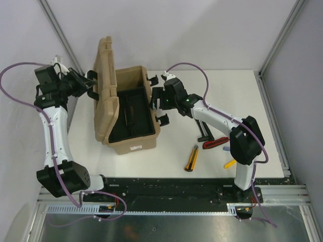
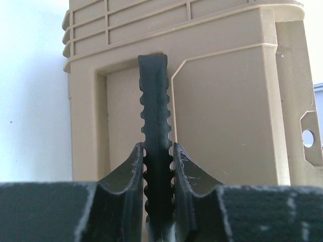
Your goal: Pack the tool kit
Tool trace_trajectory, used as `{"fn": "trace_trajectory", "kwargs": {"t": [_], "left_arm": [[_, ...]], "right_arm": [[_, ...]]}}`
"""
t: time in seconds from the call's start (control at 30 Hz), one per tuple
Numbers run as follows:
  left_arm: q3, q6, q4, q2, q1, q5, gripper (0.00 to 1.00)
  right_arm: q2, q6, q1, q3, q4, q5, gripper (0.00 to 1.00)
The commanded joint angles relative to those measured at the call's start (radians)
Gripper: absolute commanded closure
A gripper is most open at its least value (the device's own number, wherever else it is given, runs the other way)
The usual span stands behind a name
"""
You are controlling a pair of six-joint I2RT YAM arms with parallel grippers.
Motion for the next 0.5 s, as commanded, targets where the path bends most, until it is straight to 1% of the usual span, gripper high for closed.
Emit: {"fn": "trace_trajectory", "kwargs": {"t": [0.0,0.13,0.3,0.37,0.47], "left_arm": [[-0.048,0.02,0.239,-0.098,0.1,0.121,1.0],[-0.129,-0.021,0.307,-0.124,0.164,0.161,1.0],[-0.198,-0.03,0.353,-0.15,0.205,0.165,1.0],[-0.234,-0.036,0.366,-0.161,0.224,0.15,1.0],[-0.299,-0.03,0.374,-0.188,0.233,0.087,0.99]], "right_arm": [[0.019,-0.002,-0.044,-0.034,-0.044,0.021,0.25],[0.013,-0.01,-0.053,-0.057,-0.048,0.02,0.33],[0.005,-0.019,-0.057,-0.072,-0.066,0.045,0.42],[0.0,-0.018,-0.058,-0.079,-0.074,0.058,0.44],[-0.003,-0.015,-0.058,-0.086,-0.089,0.087,0.45]]}}
